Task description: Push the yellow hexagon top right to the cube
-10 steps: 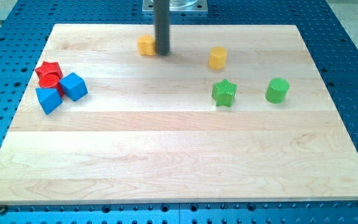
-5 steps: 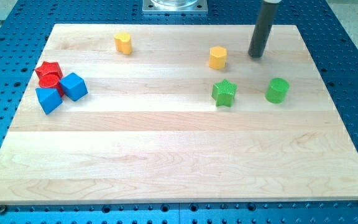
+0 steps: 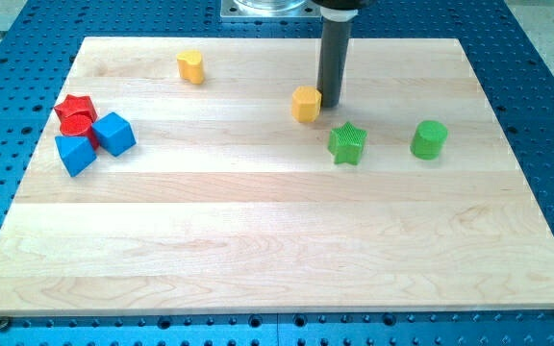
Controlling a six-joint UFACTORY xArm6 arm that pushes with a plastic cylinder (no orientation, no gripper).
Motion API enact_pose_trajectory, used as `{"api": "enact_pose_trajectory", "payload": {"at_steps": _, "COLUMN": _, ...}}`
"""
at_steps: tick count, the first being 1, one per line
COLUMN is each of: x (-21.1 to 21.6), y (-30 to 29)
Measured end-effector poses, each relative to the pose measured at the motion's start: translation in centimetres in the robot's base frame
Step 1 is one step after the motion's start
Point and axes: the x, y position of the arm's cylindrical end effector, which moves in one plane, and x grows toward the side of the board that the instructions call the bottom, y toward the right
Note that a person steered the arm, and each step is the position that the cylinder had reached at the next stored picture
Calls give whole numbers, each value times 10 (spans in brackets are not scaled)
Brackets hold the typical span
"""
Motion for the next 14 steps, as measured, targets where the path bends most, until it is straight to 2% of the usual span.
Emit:
{"api": "enact_pose_trajectory", "payload": {"at_steps": 1, "x": 6, "y": -5}}
{"api": "enact_pose_trajectory", "payload": {"at_steps": 3, "x": 13, "y": -111}}
{"api": "enact_pose_trajectory", "payload": {"at_steps": 4, "x": 13, "y": -142}}
{"api": "enact_pose_trajectory", "payload": {"at_steps": 5, "x": 33, "y": -135}}
{"api": "enact_pose_trajectory", "payload": {"at_steps": 7, "x": 32, "y": -200}}
{"api": "enact_pose_trajectory", "payload": {"at_steps": 8, "x": 32, "y": -177}}
{"api": "enact_pose_trajectory", "payload": {"at_steps": 9, "x": 50, "y": -184}}
{"api": "enact_pose_trajectory", "payload": {"at_steps": 11, "x": 54, "y": -265}}
{"api": "enact_pose_trajectory", "payload": {"at_steps": 14, "x": 30, "y": -224}}
